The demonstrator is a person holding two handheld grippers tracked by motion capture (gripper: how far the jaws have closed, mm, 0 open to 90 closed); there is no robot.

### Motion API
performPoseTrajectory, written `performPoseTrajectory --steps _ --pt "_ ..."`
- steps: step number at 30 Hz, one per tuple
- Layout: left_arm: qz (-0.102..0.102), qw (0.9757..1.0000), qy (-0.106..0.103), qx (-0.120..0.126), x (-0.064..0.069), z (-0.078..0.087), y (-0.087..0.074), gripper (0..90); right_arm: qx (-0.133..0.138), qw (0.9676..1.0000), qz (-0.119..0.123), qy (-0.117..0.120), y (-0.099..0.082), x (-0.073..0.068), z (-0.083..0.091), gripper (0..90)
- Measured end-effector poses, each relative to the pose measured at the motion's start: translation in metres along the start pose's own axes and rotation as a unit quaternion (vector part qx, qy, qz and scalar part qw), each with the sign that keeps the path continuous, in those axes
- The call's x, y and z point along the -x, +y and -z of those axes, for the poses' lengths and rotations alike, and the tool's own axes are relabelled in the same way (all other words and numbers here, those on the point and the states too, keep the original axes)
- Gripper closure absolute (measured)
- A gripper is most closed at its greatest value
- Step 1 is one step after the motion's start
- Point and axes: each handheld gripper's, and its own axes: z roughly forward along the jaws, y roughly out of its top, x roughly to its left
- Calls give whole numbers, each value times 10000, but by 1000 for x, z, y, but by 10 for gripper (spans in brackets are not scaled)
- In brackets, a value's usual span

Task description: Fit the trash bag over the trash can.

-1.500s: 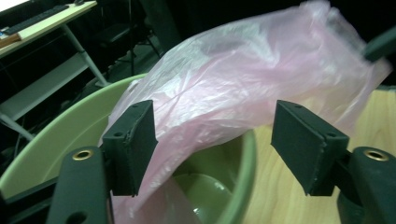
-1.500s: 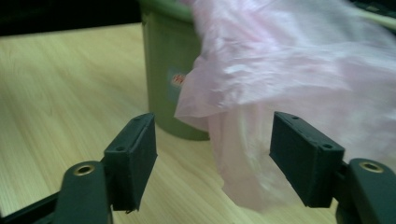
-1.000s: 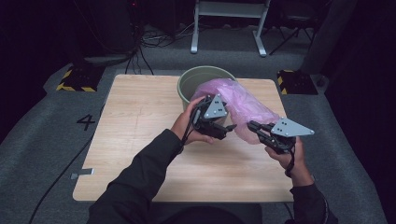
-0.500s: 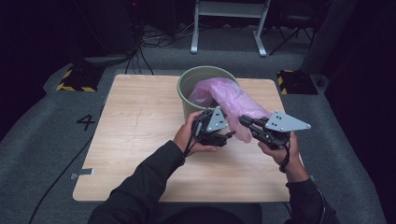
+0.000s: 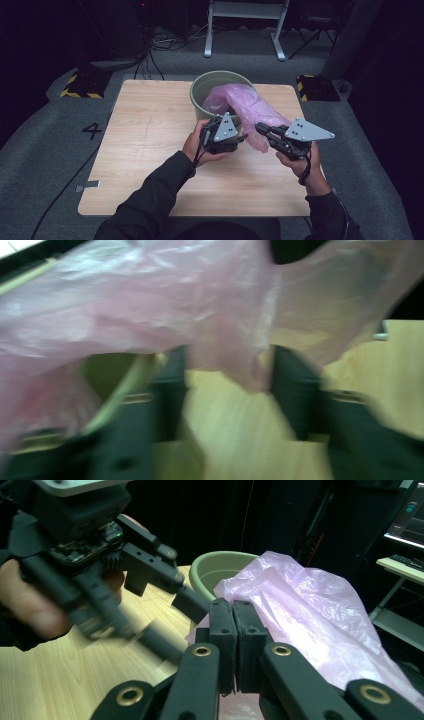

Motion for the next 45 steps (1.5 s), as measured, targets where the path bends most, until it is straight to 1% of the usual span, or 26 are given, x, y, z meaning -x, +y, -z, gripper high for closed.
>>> performPoseTrajectory --steps 1,2,3,5,9,10,11,12,13,14,16,18,20,21,22,24,25,27,29,31,35,37,38,39,42,45 --pt "45 10000 69 -21 3 -1 0 348 -2 10000 3 -11 0 0 0 899" --pt "73 9999 94 -12 4 -2 0 279 -9 10000 11 -20 0 0 -1 900" --pt "143 9999 9 51 6 -2 0 241 -19 10000 11 -16 0 0 -1 900" --pt "248 9996 -99 48 7 -5 0 207 -17 10000 13 -1 1 -1 -2 900" --pt "250 9996 -109 31 11 -9 1 203 3 10000 27 0 2 -2 -3 900" --pt "241 9997 -20 44 12 -9 2 224 5 10000 19 12 2 -2 -3 900" --pt "235 9996 175 24 13 -10 2 267 7 10000 20 11 2 -3 -4 900" --pt "234 9994 239 11 11 -10 3 334 8 10000 16 29 2 -3 -4 900" --pt "232 9991 343 13 10 -9 2 436 19 10000 20 58 2 -5 -4 900" --pt "236 9987 441 9 10 -9 2 514 23 10000 25 76 2 -6 -4 900" --pt "203 9989 419 17 7 -6 1 649 17 10000 32 88 2 -7 -5 900" --pt "164 9984 540 73 5 -2 0 761 22 9999 24 104 2 -7 -4 885" --pt "158 9978 637 105 2 2 -1 863 32 10000 13 77 2 -7 -4 819" --pt "146 9975 686 123 1 4 0 892 26 10000 20 74 2 -7 -3 792" --pt "134 9974 698 94 -1 7 0 896 20 9999 58 96 2 -7 -3 744" --pt "119 9970 758 77 -5 13 0 899 -1 9998 170 40 1 -7 0 647" --pt "138 9970 758 66 -6 15 -1 899 -21 9998 208 54 1 -8 2 620" --pt "118 9968 786 27 -10 20 -2 900 -71 9994 313 -93 0 -8 5 568" --pt "150 9964 832 7 -14 26 -4 900 -107 9993 334 -155 -1 -6 7 525" --pt "182 9959 889 -27 -17 32 -7 900 -182 9988 361 -268 -4 -3 9 497" --pt "245 9950 970 -73 -25 42 -13 900 -266 9982 314 -431 -9 3 12 446" --pt "276 9946 999 -89 -28 47 -15 900 -322 9981 251 -467 -12 7 13 440" --pt "250 9944 1019 -114 -30 49 -16 900 -352 9980 216 -470 -13 8 12 441" --pt "288 9939 1062 -110 -32 51 -18 900 -400 9979 199 -467 -15 9 11 440" --pt "361 9933 1090 -115 -36 57 -22 900 -535 9972 150 -493 -19 11 5 440" --pt "437 9932 1068 -128 -39 63 -28 900 -607 9968 110 -514 -23 13 -3 436"
